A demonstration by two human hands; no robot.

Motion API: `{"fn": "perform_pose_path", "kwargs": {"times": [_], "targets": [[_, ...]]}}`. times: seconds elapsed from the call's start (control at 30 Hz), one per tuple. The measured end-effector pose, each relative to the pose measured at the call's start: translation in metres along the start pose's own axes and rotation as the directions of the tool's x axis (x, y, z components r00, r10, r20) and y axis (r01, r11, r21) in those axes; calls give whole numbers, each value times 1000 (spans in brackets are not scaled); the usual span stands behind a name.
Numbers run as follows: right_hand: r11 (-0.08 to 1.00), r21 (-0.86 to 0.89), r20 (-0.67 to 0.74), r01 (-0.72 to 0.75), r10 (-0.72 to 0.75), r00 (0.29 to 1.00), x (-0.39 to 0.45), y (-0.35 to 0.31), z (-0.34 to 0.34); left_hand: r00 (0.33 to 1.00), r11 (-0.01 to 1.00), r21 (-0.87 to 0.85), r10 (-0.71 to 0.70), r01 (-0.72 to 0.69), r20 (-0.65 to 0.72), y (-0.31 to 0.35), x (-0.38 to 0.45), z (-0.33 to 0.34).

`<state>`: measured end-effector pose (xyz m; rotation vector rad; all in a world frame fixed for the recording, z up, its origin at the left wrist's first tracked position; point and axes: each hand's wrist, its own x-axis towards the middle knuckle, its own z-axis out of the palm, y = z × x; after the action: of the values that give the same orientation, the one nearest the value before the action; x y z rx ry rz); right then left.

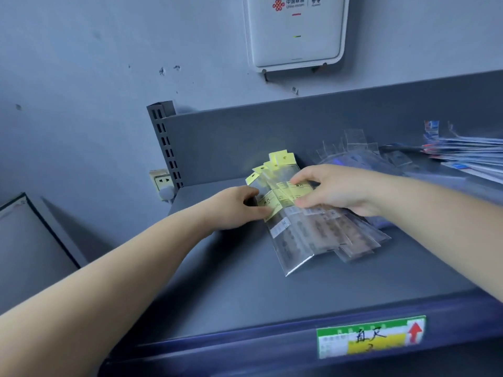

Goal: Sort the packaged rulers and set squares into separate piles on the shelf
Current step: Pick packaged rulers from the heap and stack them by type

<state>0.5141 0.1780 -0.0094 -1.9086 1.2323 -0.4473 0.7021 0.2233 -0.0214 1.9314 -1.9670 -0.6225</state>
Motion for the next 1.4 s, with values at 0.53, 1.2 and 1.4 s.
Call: {"fn": "perform_pose_path", "kwargs": {"times": [0.53, 1.2, 1.4], "targets": [[998, -52, -15, 28, -28, 999, 4, -14, 20, 959, 834, -532, -252, 147, -131, 0, -4, 3], [973, -124, 24, 197, -195, 980, -7, -11, 21, 859, 788, -527, -475, 319, -190, 4, -26, -12], [978, -110, 1, 174, -175, 985, -5, -9, 21, 830, 627, -707, -549, 327, -103, -4, -42, -39]]}}
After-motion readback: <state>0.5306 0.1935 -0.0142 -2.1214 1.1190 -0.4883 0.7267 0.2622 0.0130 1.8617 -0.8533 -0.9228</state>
